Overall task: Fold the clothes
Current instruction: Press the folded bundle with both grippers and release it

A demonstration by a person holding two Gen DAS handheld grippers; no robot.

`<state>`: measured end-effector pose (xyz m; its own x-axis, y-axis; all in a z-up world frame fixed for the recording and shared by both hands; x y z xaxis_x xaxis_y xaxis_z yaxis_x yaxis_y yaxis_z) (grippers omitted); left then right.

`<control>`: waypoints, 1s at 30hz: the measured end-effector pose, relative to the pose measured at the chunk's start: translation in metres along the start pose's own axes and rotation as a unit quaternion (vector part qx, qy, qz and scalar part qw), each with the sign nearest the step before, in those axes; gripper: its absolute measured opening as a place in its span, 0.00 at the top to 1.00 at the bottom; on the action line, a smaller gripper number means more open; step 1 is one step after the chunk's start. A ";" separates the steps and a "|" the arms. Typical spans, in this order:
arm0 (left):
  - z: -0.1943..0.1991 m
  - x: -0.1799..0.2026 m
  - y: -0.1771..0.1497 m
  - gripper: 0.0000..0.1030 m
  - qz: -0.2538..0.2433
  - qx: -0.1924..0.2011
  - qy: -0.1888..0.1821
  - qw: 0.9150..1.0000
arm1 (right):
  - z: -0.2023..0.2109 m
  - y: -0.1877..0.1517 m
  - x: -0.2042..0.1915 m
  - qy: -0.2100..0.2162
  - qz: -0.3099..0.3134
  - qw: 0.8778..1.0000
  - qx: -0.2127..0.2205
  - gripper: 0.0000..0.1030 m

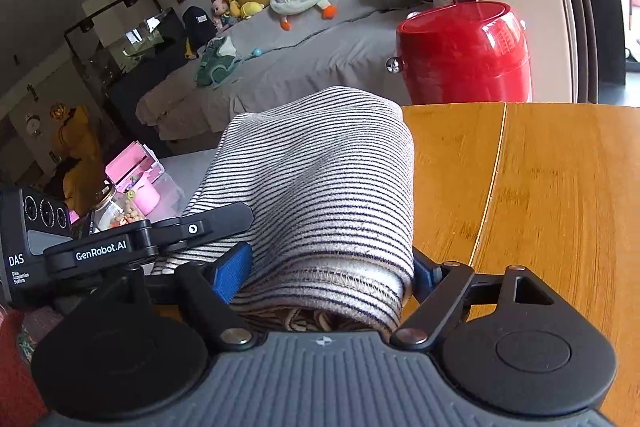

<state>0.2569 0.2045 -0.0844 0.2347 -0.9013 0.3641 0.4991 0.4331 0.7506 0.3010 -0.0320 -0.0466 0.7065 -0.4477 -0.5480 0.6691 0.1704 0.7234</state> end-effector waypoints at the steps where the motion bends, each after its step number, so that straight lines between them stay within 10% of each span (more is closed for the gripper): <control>1: 0.000 0.001 -0.001 0.34 -0.002 0.001 0.001 1.000 | 0.000 0.000 0.000 -0.002 -0.001 1.000 0.000 0.22; 18: 0.000 0.007 -0.002 0.29 -0.016 0.011 0.009 1.000 | 0.002 -0.011 0.001 -0.013 0.007 1.000 0.015 0.18; 30: 0.036 0.023 -0.026 0.05 -0.033 0.047 0.042 0.997 | 0.043 -0.033 0.011 0.004 -0.044 0.997 0.069 0.00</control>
<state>0.2191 0.1730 -0.0757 0.2749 -0.9236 0.2672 0.4369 0.3676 0.8210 0.2770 -0.0807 -0.0586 0.6487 -0.4487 -0.6147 0.6909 0.0087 0.7229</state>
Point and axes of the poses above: each gripper's, at about its wrist camera, not at the fingertips, and z roughly against the way its jaws point, x to its right, y to its top, the point moved 3 cm from there along -z, roughly the way its jaws point, and after that the axes turned 15 degrees about y, right-handed, at the moved point
